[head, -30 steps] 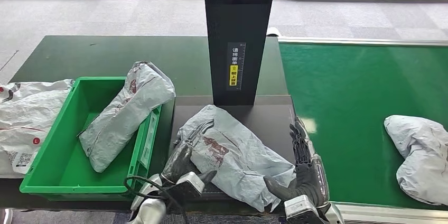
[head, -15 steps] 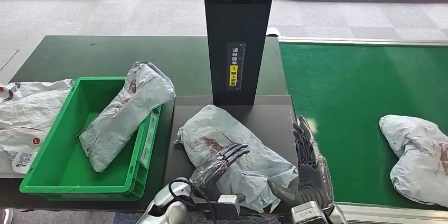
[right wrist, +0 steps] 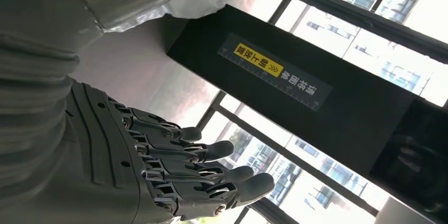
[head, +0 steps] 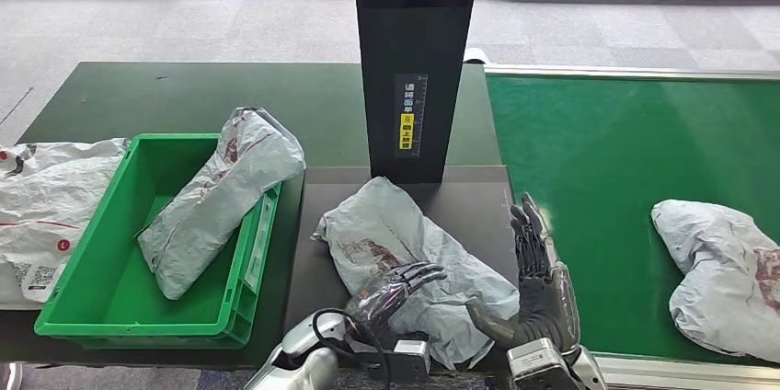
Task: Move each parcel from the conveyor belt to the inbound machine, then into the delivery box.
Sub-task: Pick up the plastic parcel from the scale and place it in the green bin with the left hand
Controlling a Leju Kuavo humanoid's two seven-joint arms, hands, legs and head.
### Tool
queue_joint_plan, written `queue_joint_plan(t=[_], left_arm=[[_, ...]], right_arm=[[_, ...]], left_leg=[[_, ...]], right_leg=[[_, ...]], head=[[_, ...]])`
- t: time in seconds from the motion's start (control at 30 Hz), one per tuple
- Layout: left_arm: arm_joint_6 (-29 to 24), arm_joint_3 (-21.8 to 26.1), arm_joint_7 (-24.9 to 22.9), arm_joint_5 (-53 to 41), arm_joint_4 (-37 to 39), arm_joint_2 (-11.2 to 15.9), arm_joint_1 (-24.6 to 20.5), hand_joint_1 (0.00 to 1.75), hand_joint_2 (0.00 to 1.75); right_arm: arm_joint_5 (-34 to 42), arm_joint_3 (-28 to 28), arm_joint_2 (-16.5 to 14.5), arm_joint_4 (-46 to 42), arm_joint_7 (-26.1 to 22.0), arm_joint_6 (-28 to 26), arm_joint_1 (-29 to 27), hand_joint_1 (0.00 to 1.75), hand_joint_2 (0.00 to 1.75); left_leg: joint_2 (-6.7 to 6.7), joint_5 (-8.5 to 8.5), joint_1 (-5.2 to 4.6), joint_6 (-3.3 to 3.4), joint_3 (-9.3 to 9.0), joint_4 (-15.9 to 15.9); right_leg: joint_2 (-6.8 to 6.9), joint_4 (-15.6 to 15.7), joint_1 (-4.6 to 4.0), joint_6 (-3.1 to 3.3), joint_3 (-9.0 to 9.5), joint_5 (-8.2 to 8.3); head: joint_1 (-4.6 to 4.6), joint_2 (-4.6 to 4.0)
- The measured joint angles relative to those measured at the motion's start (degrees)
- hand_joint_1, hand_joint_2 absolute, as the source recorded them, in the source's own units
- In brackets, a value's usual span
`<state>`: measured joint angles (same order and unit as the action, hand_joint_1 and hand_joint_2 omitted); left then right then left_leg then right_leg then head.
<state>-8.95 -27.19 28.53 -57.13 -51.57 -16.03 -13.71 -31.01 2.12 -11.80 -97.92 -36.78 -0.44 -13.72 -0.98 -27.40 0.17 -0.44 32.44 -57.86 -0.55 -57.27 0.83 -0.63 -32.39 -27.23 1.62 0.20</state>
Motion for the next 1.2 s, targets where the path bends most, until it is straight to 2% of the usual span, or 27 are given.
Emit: queue_joint_plan(t=[0.33, 0.7, 0.77, 0.9, 1.0, 1.13, 1.2], left_arm=[[-1.78, 0.0, 0.2, -1.4, 1.28, -0.19, -0.71, 1.75, 1.75], [-5.54, 0.31, -0.31, -3.07, -0.44, 0.38, 1.34, 1.75, 1.75], [-6.07, 1.02, 2.1, 0.6, -2.48, 0.57, 2.39, 1.75, 1.75], [-2.05, 4.2, 10.06, 17.44, -11.73, 1.04, 5.88, 1.75, 1.75], [-0.83, 5.46, 11.34, 26.62, -19.43, 2.15, 8.03, 1.75, 1.75], [-1.32, 5.51, 11.44, 28.93, -21.97, 2.69, 8.85, 1.75, 1.75], [-3.19, 5.51, 11.55, 32.14, -27.95, 3.92, 10.4, 1.75, 1.75]], right_arm=[[-0.02, 0.0, 0.0, -0.02, 0.0, -0.15, -0.43, 0.0, 1.75], [-0.49, 0.0, 0.0, -0.02, -0.04, 0.05, -0.66, 0.0, 1.75], [-0.5, 0.0, 0.0, -0.02, -0.06, -0.02, -0.71, 0.0, 1.75], [-0.5, 0.0, 0.0, -0.02, -0.09, -0.19, -1.08, 0.0, 1.75], [-0.5, 0.0, 0.0, -0.02, -0.11, -0.31, -1.31, 0.0, 1.75], [-0.5, 0.0, 0.0, -0.02, -0.15, -0.37, -1.47, 0.0, 1.75], [-0.45, 0.0, 0.0, -0.08, -0.32, -0.4, -1.85, 0.0, 1.75]], left_leg=[[0.0, 0.0, 0.0, 0.0, 0.0, 0.0], [0.0, 0.0, 0.01, 0.0, 0.0, 0.0], [0.01, 0.0, 0.01, 0.0, 0.0, 0.0], [-0.01, 0.0, 0.02, 0.0, 0.02, 0.0], [0.0, -0.01, 0.02, -0.01, 0.02, 0.01], [0.0, -0.01, 0.03, -0.01, 0.03, 0.01], [0.0, -0.01, 0.04, -0.01, 0.03, 0.01]], right_leg=[[0.0, 0.0, 0.0, 0.0, 0.01, -0.01], [0.01, -0.02, -0.01, 0.0, 0.02, -0.01], [0.01, -0.03, -0.01, 0.0, 0.02, 0.0], [0.0, -0.05, -0.01, 0.0, 0.01, -0.01], [0.0, -0.05, -0.02, 0.01, 0.0, -0.02], [0.0, -0.05, -0.02, 0.01, -0.01, -0.02], [0.0, -0.05, -0.03, 0.02, -0.01, -0.03]], head=[[0.0, 0.0], [0.0, 0.0], [0.0, 0.0], [0.0, 0.0], [0.0, 0.0], [0.0, 0.0], [0.0, 0.0]])
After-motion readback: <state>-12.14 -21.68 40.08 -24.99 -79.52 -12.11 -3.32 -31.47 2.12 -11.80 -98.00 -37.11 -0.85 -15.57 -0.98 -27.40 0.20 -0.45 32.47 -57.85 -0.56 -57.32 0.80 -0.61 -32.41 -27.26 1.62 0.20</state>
